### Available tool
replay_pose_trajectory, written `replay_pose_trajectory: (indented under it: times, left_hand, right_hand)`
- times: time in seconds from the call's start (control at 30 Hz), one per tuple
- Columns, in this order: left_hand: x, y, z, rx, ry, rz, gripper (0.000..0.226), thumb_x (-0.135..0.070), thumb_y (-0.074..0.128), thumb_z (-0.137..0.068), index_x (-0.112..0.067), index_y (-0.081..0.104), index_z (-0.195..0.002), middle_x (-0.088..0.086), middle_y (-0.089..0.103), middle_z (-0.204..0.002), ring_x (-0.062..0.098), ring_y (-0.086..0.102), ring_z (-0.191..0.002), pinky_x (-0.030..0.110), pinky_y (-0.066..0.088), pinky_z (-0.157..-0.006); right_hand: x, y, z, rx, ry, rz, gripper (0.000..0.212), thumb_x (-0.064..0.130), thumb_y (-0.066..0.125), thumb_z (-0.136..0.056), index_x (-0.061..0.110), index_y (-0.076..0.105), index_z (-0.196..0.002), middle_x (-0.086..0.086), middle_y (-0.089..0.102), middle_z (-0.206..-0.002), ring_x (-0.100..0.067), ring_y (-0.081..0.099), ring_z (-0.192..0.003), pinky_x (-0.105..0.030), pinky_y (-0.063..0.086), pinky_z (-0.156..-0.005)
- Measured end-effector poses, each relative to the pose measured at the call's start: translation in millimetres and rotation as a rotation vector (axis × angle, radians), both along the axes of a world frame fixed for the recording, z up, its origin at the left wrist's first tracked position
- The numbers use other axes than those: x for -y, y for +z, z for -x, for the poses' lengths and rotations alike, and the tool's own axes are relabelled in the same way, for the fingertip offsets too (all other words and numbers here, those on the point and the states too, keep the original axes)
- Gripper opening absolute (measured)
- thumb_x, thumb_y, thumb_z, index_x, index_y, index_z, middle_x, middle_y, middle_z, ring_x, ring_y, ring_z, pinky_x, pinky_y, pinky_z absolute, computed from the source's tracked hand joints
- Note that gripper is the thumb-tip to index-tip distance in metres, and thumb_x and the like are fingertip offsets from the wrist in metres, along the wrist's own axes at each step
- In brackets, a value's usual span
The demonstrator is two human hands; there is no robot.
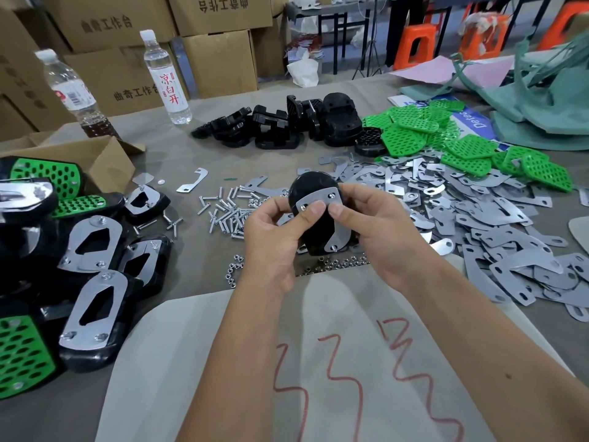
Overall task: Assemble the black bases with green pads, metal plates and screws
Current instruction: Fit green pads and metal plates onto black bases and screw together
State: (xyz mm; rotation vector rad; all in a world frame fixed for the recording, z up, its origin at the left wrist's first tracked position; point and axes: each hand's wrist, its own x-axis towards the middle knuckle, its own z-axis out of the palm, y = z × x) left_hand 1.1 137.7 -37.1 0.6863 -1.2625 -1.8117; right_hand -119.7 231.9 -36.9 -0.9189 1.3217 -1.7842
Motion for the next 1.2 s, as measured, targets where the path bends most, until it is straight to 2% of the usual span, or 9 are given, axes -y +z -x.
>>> replay_pose_trajectory:
  times: [0.13,0.3,0.47,0.7,0.8,0.9,0.97,1.07,1.2]
  left_hand:
    - [-1,-3,3,0.007,0.013,0.003,0.037,-0.011,0.087,-0.068,0.000,0.067,-0.097,0.007,0.074,-0.081,0.024,0.071,-0.068,0.031,0.057,-0.057]
    - [1,-6,4,-0.011,0.024,0.039,0.029,-0.002,0.084,-0.075,0.001,0.065,-0.097,0.006,0.074,-0.080,0.026,0.067,-0.077,0.034,0.059,-0.064]
    - [-4,-1,4,-0.038,0.047,0.000,0.061,-0.014,0.087,-0.064,0.014,0.063,-0.111,0.019,0.072,-0.100,0.029,0.070,-0.085,0.046,0.061,-0.082]
    - [-5,-4,4,-0.046,0.087,0.012,0.051,-0.009,0.087,-0.070,0.012,0.063,-0.109,0.013,0.074,-0.090,0.029,0.070,-0.083,0.039,0.062,-0.071]
    - [-1,-3,2,0.043,0.077,0.177,0.027,0.000,0.084,-0.080,-0.006,0.072,-0.103,0.008,0.077,-0.097,0.024,0.071,-0.093,0.039,0.061,-0.084]
    - [8,-1,-6,0.156,0.033,0.347,0.053,0.007,0.087,-0.074,-0.026,0.070,-0.110,-0.003,0.075,-0.114,0.016,0.069,-0.110,0.032,0.057,-0.094]
    - [11,1,-12,0.140,-0.067,0.311,0.066,0.008,0.087,-0.070,-0.029,0.067,-0.121,0.001,0.072,-0.124,0.024,0.069,-0.114,0.038,0.058,-0.095]
    - [8,6,-15,0.053,-0.161,0.310,0.068,0.012,0.079,-0.067,-0.026,0.070,-0.123,0.004,0.073,-0.125,0.027,0.072,-0.110,0.037,0.061,-0.087]
    - [7,9,-15,0.027,-0.132,0.390,0.057,0.025,0.076,-0.067,-0.015,0.076,-0.108,0.008,0.076,-0.113,0.027,0.073,-0.103,0.035,0.061,-0.086]
  right_hand:
    - [-1,1,-2,0.043,-0.008,0.001,0.021,0.000,0.061,-0.099,0.005,0.072,-0.116,-0.029,0.070,-0.120,-0.036,0.070,-0.103,-0.052,0.057,-0.094]
    - [0,3,-2,0.176,-0.016,0.014,0.030,-0.003,0.063,-0.095,-0.005,0.066,-0.125,-0.031,0.067,-0.126,-0.044,0.068,-0.114,-0.051,0.059,-0.097]
    - [-1,2,0,0.056,-0.028,0.039,0.022,-0.002,0.067,-0.093,0.010,0.072,-0.111,-0.018,0.074,-0.105,-0.029,0.070,-0.094,-0.051,0.059,-0.089]
    - [2,0,-6,-0.029,-0.079,0.095,0.024,-0.004,0.069,-0.093,0.013,0.074,-0.110,-0.024,0.072,-0.115,-0.031,0.066,-0.105,-0.053,0.053,-0.104]
    - [0,4,-7,-0.209,-0.191,0.110,0.030,-0.006,0.074,-0.088,0.019,0.073,-0.106,-0.016,0.073,-0.106,-0.021,0.068,-0.099,-0.041,0.058,-0.087]
    - [-3,5,-2,-0.748,-0.401,0.122,0.037,-0.006,0.081,-0.076,0.020,0.073,-0.103,0.000,0.067,-0.104,-0.024,0.061,-0.105,-0.026,0.045,-0.094]
    - [-5,4,0,-0.964,-0.495,0.141,0.036,-0.006,0.080,-0.072,0.017,0.077,-0.100,0.001,0.065,-0.107,-0.026,0.054,-0.109,-0.025,0.039,-0.096]
    - [-5,3,-2,-1.004,-0.482,0.200,0.036,-0.012,0.078,-0.071,0.013,0.080,-0.097,-0.004,0.067,-0.106,-0.026,0.055,-0.109,-0.031,0.044,-0.096]
    - [-2,0,0,-0.971,-0.463,0.238,0.035,-0.012,0.080,-0.070,0.007,0.073,-0.098,-0.001,0.068,-0.104,-0.027,0.059,-0.107,-0.038,0.050,-0.092]
